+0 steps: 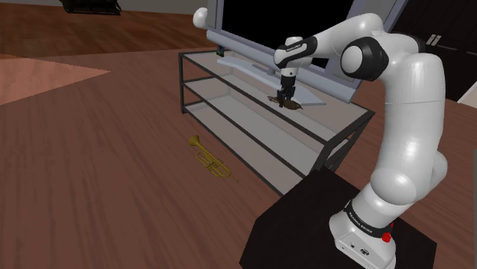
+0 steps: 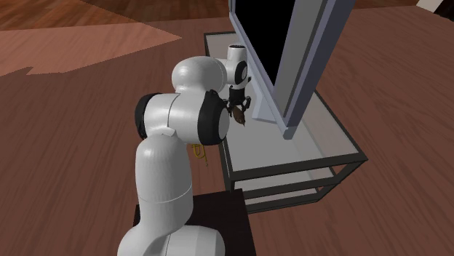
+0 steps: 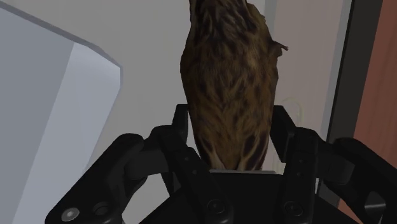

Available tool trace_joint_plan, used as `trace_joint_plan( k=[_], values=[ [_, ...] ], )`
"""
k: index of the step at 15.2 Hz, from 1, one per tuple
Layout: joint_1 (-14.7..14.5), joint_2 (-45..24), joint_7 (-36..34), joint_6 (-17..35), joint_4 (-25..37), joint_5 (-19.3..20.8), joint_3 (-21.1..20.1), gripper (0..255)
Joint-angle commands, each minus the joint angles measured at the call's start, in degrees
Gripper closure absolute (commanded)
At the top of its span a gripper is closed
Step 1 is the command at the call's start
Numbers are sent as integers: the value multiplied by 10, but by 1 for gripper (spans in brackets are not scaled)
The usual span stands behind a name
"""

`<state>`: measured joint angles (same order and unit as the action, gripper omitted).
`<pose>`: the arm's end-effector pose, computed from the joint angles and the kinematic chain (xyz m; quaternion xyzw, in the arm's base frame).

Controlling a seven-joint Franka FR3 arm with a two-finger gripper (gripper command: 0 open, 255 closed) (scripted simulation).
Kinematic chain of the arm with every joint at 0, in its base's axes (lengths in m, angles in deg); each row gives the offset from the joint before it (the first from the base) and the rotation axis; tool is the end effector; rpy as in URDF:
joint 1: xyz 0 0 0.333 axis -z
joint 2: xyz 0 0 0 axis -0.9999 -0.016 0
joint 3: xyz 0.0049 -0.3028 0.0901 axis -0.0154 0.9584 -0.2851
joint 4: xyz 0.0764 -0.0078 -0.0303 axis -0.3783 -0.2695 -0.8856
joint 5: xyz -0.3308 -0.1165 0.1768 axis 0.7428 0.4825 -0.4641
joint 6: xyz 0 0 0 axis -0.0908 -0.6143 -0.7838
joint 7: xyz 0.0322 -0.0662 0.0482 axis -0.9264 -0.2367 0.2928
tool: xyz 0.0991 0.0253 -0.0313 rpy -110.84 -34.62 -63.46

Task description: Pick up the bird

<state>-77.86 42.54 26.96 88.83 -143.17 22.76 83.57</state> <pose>0.6127 -0.2815 0.3326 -0.9957 -0.0097 0.0924 0.0016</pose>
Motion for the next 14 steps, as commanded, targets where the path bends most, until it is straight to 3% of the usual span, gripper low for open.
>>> trace_joint_plan(
  k=[1, 9, 14],
  values=[
    [0, 0, 0, 1, -1, 0, 0, 255],
    [1, -1, 1, 2, 0, 0, 0, 255],
    [0, 13, 0, -30, 17, 3, 2, 255]
  ],
)
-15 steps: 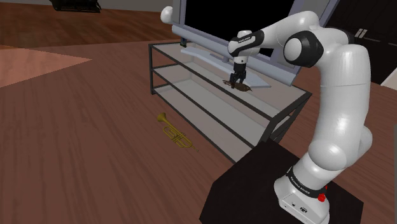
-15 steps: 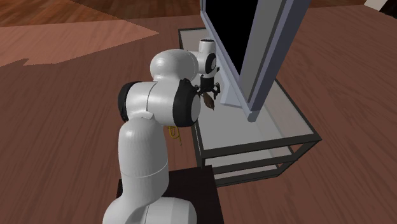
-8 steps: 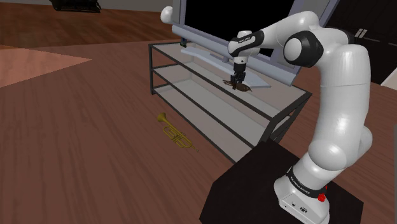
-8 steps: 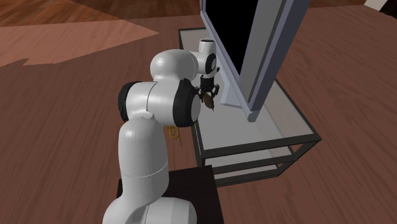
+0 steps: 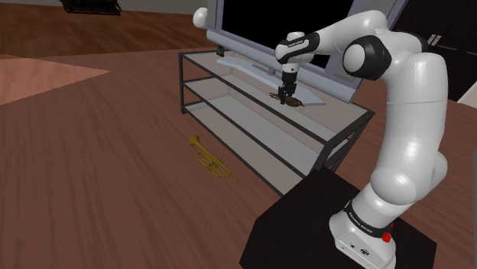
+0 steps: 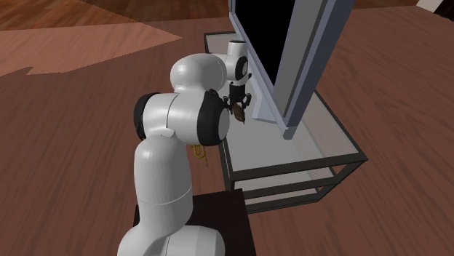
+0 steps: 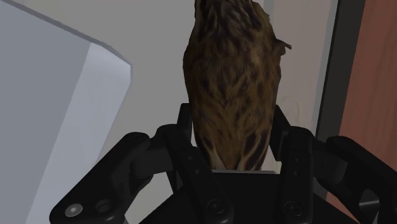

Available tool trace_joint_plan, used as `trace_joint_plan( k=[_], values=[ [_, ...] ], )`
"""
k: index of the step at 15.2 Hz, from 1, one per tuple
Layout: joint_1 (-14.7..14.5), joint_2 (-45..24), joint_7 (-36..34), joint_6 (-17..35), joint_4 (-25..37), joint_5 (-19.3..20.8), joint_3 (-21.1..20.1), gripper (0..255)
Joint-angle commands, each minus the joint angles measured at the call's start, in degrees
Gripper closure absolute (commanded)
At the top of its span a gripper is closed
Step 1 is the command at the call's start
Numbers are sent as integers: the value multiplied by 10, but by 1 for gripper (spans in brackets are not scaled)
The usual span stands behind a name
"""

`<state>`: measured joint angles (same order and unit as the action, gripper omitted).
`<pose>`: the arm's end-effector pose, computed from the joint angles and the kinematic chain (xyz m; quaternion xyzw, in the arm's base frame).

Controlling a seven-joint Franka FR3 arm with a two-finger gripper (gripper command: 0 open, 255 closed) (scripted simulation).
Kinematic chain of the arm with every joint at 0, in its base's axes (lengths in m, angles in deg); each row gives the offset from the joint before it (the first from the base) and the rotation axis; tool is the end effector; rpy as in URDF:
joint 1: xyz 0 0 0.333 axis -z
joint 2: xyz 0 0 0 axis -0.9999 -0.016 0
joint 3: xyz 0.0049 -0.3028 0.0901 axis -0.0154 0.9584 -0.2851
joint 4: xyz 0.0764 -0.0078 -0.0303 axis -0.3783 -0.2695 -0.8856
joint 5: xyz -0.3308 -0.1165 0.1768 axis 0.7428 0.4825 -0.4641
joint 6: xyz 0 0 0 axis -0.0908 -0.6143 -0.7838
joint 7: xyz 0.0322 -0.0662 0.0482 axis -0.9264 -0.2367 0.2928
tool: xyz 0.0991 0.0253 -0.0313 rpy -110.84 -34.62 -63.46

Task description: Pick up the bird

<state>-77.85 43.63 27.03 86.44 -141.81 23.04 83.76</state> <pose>0.6123 -0.2825 0.3530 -0.9957 -0.0099 0.0922 0.0015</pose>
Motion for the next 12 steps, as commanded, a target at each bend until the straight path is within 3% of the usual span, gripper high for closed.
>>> trace_joint_plan(
  k=[1, 12],
  values=[
    [0, 5, -1, -12, 8, 1, 1, 255],
    [0, 22, 0, -74, 52, 6, 4, 255]
  ],
)
